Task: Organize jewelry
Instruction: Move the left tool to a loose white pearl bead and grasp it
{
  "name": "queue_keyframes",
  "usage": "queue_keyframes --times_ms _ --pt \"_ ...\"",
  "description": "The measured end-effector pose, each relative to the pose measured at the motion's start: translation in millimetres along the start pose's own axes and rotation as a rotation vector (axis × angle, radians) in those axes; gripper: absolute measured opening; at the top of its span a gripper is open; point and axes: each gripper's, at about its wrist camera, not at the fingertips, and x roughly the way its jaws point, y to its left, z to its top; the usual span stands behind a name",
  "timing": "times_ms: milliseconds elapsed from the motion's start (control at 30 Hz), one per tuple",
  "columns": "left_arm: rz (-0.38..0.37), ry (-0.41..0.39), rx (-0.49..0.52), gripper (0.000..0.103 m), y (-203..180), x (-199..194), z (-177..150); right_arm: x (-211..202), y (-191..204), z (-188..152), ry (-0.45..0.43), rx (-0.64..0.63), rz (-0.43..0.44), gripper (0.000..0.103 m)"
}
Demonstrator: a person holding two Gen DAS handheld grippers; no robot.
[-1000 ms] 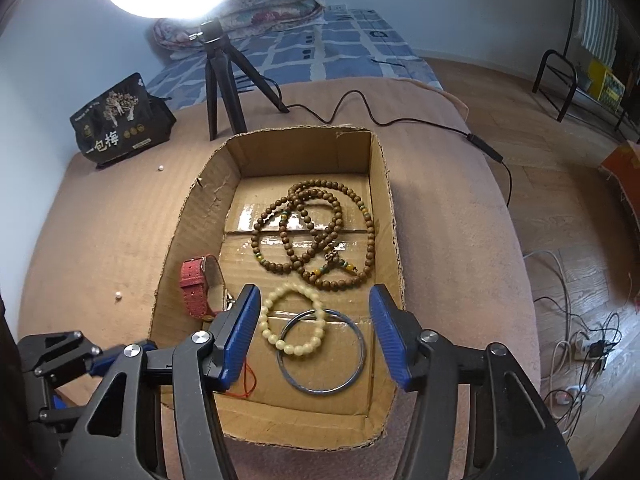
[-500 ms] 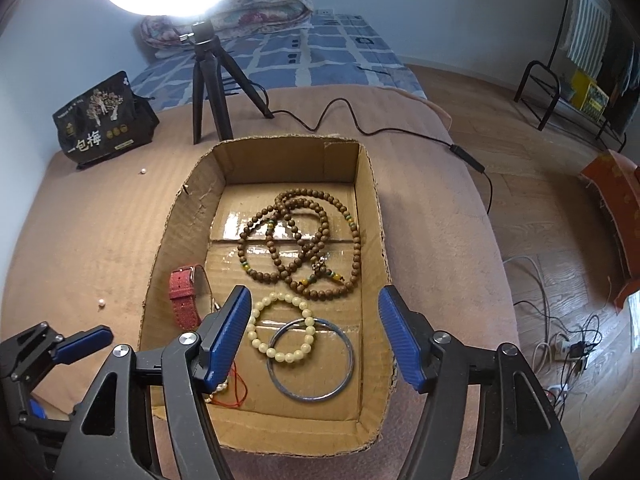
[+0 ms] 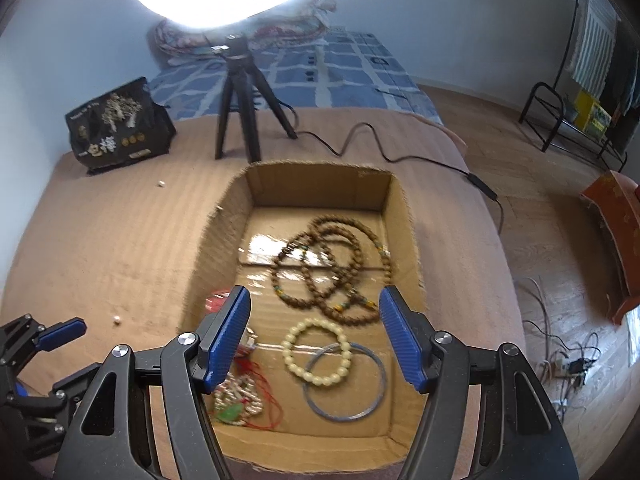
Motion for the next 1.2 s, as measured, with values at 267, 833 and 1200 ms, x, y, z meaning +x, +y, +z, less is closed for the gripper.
queue_keyframes --times_ms 267,833,1200 --pt "0.029 0.003 -0.013 0.048 40.6 -9.9 -14.6 -0.4 30.1 11.2 -0.003 -0.017 0.082 0.075" --pt "-0.017 0.070 0.040 0.028 59.9 26.9 -25.7 30.4 93.0 50.6 0.026 -0.081 0.211 0.075" --pt "-0.046 0.096 0.048 0.018 65.2 56.6 -24.3 72.7 100.3 67.6 0.098 -0.013 0.272 0.058"
